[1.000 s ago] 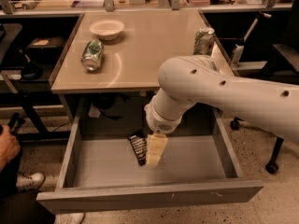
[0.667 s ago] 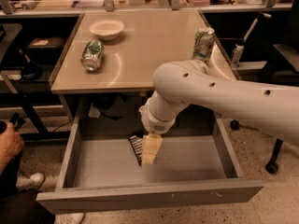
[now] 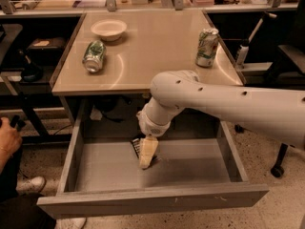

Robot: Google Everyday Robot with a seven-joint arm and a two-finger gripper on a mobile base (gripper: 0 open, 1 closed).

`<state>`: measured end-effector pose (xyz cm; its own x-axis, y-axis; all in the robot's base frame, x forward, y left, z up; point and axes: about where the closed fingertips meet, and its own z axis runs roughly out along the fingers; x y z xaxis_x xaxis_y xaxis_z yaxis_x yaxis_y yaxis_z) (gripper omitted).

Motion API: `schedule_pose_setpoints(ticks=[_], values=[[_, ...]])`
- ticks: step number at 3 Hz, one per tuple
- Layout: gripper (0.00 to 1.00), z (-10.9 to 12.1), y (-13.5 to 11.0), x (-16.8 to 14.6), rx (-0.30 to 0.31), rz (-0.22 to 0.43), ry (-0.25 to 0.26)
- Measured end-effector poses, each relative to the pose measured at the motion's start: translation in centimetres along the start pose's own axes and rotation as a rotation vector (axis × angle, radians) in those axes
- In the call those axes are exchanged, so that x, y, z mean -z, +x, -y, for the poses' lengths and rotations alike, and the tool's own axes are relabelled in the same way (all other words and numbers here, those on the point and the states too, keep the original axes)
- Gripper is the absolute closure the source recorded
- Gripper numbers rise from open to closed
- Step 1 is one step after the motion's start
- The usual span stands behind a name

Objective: Pick rxbar chocolate from top drawer and place on counter

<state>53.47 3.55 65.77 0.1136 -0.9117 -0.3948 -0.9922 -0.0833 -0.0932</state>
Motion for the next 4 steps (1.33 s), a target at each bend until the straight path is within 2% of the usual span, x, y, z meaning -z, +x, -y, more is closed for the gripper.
schedule_pose_setpoints(ticks=[1,4], values=[[0.0,-0.1,-0.1,-1.1,0.01,0.011,-0.01],[0.0,0.3,2.1,-5.0,0.08,-0.002,-0.017]])
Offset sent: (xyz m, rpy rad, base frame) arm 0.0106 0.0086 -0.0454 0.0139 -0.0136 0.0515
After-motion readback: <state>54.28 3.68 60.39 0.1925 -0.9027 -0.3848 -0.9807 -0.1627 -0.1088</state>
